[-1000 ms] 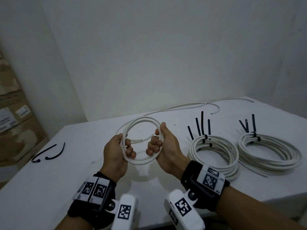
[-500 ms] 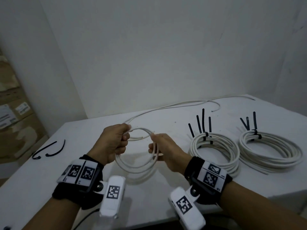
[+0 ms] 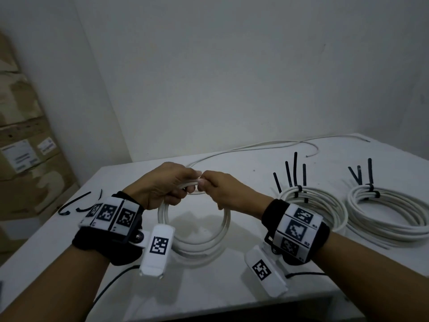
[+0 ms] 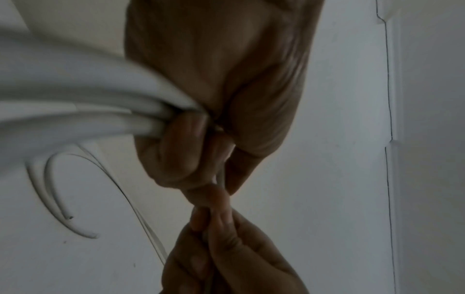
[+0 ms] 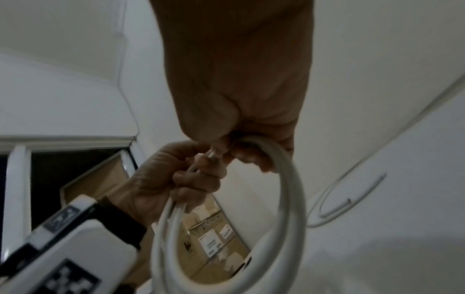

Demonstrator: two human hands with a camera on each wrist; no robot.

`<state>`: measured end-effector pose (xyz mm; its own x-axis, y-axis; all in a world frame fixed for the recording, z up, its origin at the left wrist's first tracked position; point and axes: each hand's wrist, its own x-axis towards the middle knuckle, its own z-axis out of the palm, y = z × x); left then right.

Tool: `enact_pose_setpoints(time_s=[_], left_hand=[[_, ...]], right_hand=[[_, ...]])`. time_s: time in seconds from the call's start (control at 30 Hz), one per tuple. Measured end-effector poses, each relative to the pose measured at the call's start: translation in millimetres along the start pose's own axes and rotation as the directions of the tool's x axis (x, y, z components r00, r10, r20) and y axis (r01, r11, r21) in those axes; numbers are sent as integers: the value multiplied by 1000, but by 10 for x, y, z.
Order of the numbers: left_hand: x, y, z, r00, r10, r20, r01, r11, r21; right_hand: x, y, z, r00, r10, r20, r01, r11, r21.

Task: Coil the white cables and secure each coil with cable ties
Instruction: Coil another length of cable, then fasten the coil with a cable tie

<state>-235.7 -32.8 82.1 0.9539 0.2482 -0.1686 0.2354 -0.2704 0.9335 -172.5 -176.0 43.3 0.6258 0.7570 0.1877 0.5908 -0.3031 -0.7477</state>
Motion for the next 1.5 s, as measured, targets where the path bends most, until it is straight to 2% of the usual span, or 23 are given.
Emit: enact_pose_setpoints(time_s=[0.2, 0.3, 0.4, 0.47, 0.53, 0.63, 0.73, 0.9, 1.1, 1.27, 1.5], left_hand=[[-72, -142, -107, 991, 127, -47, -131, 986, -100], [-112, -269, -156, 996, 89, -15, -90, 967, -238], [-112, -304, -213, 998, 22, -51, -40, 928, -370], [-115, -277, -247, 992, 20, -128, -64, 937, -343], [-139, -238, -286, 979, 53, -196, -104, 960, -258], [-179, -195, -363, 971, 82, -226, -121, 979, -165], [-205, -219, -495, 965, 66, -252, -94, 991, -98], [-269, -328, -788, 958, 0, -288, -13, 999, -46], [-442, -542, -1254, 923, -30, -385, 4, 998, -70], [-597, -694, -1703, 896, -37, -442, 15, 998, -54], [-876, -870, -2195, 865, -59, -499, 34, 998, -59]], right_hand=[[82, 136, 116, 974, 77, -211, -17, 961, 274], [107, 181, 127, 963, 148, -225, -42, 908, 416], [122, 182, 178, 987, 97, -130, -47, 939, 341], [131, 130, 200, 996, 38, -78, -28, 991, 131], [150, 84, 205, 994, -17, -108, 14, 999, -32], [162, -12, 193, 978, -68, -198, 65, 998, -24], [213, -53, 185, 980, -18, -197, 29, 998, 53], [373, -100, 234, 995, 25, -93, -22, 999, 37], [672, -195, 549, 990, 44, 130, -45, 999, -2], [1026, -281, 949, 956, 58, 289, -36, 996, -83], [1457, -557, 1746, 874, -7, 487, 72, 991, -116]])
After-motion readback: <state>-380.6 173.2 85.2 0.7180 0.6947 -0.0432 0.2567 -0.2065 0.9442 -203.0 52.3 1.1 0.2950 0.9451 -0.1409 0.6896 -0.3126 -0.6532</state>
